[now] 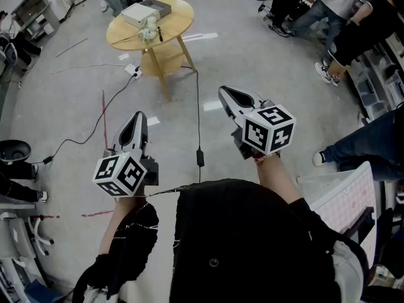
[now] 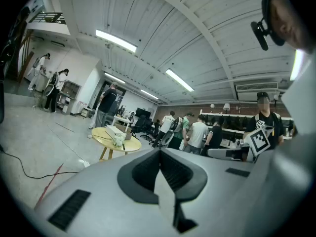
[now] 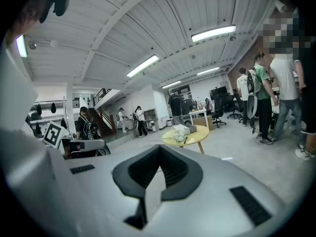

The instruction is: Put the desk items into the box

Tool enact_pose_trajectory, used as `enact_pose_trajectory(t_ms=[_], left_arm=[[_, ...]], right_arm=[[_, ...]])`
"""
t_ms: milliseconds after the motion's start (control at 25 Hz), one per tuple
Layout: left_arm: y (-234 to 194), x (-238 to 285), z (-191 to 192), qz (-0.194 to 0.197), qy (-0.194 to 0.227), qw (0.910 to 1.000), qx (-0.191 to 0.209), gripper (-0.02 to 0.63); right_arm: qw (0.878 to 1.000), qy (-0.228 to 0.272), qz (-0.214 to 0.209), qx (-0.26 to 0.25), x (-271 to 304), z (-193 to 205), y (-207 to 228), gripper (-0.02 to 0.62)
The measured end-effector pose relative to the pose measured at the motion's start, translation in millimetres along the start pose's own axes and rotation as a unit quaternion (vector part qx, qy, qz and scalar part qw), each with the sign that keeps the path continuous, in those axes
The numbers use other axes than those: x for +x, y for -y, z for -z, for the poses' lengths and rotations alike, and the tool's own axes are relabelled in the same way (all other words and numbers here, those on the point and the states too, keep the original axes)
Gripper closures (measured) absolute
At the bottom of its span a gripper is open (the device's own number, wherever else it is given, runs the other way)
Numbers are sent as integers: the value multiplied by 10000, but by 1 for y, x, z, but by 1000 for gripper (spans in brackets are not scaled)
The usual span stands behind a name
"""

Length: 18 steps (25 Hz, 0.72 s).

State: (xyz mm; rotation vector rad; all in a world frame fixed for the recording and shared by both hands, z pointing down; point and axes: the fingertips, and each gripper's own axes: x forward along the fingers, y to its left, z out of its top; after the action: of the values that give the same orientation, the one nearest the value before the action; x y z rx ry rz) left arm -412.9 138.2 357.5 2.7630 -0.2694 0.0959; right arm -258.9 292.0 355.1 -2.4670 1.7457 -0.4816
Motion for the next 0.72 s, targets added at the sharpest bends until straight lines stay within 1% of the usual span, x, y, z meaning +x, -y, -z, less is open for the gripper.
enact_pose_trajectory(t_ms=[240, 400, 480, 640, 720], left_arm=[[-2, 1, 2, -2, -15, 10000, -73, 595], [-1, 0, 8, -48, -74, 9999, -113, 595], [-3, -1, 14, -98, -145, 9997, -155, 595], [-8, 1, 23, -209, -266, 9991, -266, 595], [-12, 1, 24, -258, -297, 9988, -280, 595]], right_arm=[[10000, -27, 45, -4, 0, 1, 4, 591], [9996, 53, -10, 277, -1, 5, 9, 591], [9994, -10, -25, 345, 1, 11, 11, 591], [9996, -194, -45, 212, 7, 20, 12, 591], [9993, -279, -88, 226, 13, 25, 11, 591]])
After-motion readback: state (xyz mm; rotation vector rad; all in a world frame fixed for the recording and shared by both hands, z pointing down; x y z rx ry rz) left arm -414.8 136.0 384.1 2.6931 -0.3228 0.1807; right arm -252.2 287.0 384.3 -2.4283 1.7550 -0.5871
